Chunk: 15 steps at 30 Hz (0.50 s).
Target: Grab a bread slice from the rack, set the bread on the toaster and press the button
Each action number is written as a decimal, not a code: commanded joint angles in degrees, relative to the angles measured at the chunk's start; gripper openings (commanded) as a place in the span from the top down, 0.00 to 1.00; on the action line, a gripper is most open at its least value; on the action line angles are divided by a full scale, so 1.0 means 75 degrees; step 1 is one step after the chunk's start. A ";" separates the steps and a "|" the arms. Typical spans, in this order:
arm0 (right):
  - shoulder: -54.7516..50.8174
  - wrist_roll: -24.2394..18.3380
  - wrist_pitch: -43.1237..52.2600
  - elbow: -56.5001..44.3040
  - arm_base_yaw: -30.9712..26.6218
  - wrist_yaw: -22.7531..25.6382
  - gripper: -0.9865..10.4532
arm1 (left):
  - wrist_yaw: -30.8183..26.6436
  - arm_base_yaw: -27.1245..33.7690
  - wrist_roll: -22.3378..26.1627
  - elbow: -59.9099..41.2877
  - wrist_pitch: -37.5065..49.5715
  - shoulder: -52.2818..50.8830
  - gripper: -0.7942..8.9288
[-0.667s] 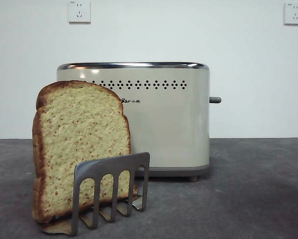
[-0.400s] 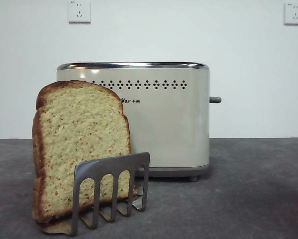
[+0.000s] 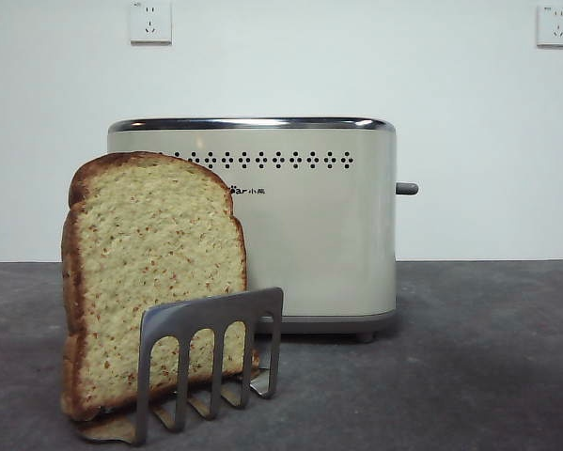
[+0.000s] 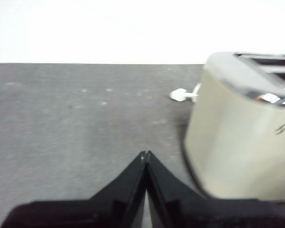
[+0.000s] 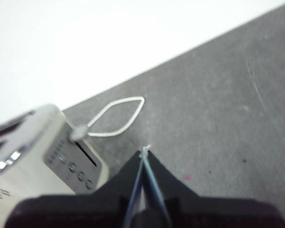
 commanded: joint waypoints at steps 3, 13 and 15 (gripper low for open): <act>0.0323 0.0038 -0.0490 0.0924 0.0003 -0.0201 0.91 | 0.1049 0.0023 -0.0178 0.1524 -0.0889 0.1218 0.92; 0.0956 0.0029 -0.2704 0.3031 0.0003 -0.1425 0.91 | 0.3424 -0.0073 0.0402 0.5388 -0.4590 0.4572 0.92; 0.1061 -0.0076 -0.2958 0.3267 0.0006 -0.1431 0.91 | 0.3436 -0.0184 0.0810 0.6135 -0.5412 0.5205 0.92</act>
